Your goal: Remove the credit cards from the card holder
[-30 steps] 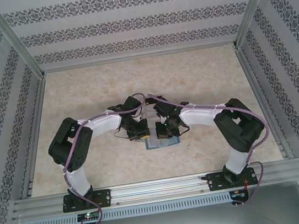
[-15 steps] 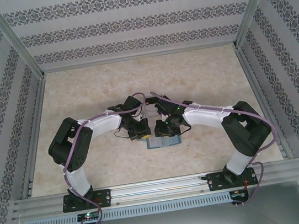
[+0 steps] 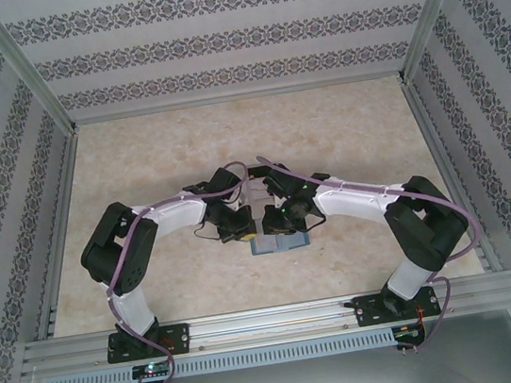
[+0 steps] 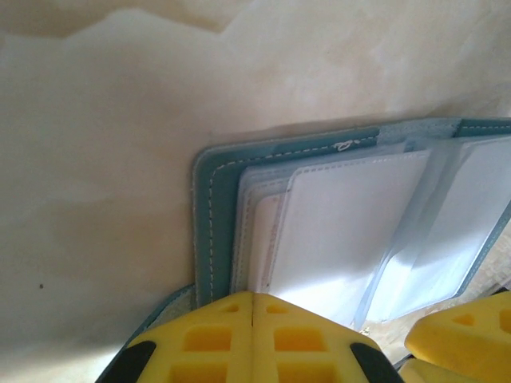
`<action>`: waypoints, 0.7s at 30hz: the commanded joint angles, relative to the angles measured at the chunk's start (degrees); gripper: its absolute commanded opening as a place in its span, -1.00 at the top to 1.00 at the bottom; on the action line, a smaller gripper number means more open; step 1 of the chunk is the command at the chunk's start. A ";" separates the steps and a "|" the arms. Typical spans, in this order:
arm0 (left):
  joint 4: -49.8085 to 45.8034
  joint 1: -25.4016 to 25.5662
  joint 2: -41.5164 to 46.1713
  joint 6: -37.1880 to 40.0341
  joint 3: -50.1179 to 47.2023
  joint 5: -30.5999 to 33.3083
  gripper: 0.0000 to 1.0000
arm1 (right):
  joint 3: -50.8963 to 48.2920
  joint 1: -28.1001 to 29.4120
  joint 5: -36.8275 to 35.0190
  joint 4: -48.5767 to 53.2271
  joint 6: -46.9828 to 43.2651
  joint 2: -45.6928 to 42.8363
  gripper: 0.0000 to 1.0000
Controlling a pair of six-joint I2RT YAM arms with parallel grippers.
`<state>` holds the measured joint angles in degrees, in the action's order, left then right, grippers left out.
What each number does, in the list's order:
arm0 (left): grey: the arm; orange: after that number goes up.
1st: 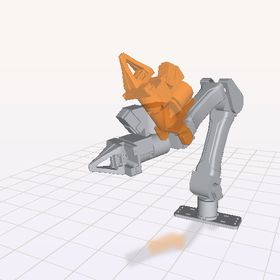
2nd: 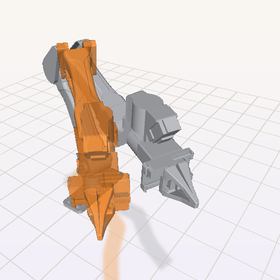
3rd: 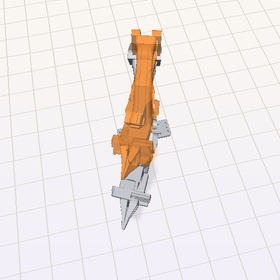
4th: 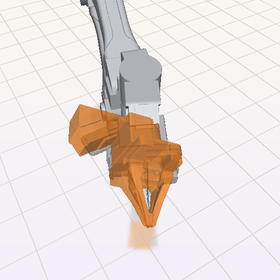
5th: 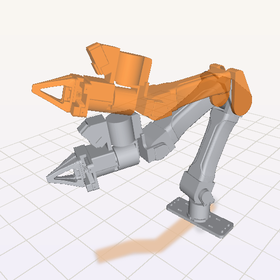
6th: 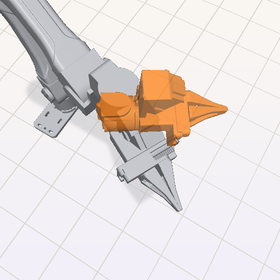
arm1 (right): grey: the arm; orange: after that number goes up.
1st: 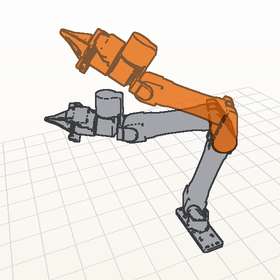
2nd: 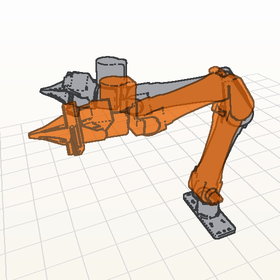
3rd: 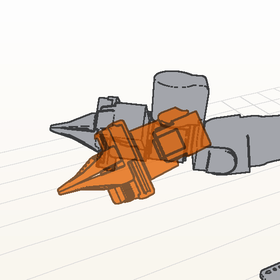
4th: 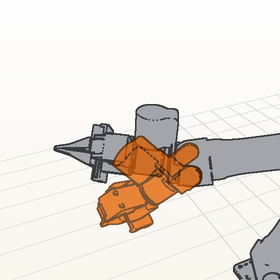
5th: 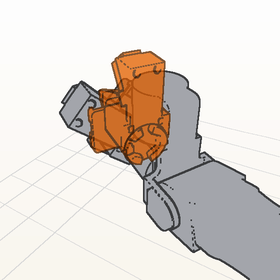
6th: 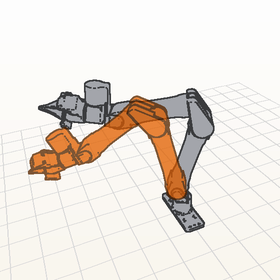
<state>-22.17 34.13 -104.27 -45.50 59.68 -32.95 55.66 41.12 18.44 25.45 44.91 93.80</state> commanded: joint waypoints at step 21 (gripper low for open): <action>3.19 -2.22 2.42 0.38 -6.10 -0.97 1.00 | 5.80 2.67 3.81 -4.40 3.96 9.97 0.80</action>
<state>-19.88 32.49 -101.86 -45.50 54.63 -33.45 59.96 43.11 21.45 21.93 48.10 102.67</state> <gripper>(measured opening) 0.043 0.103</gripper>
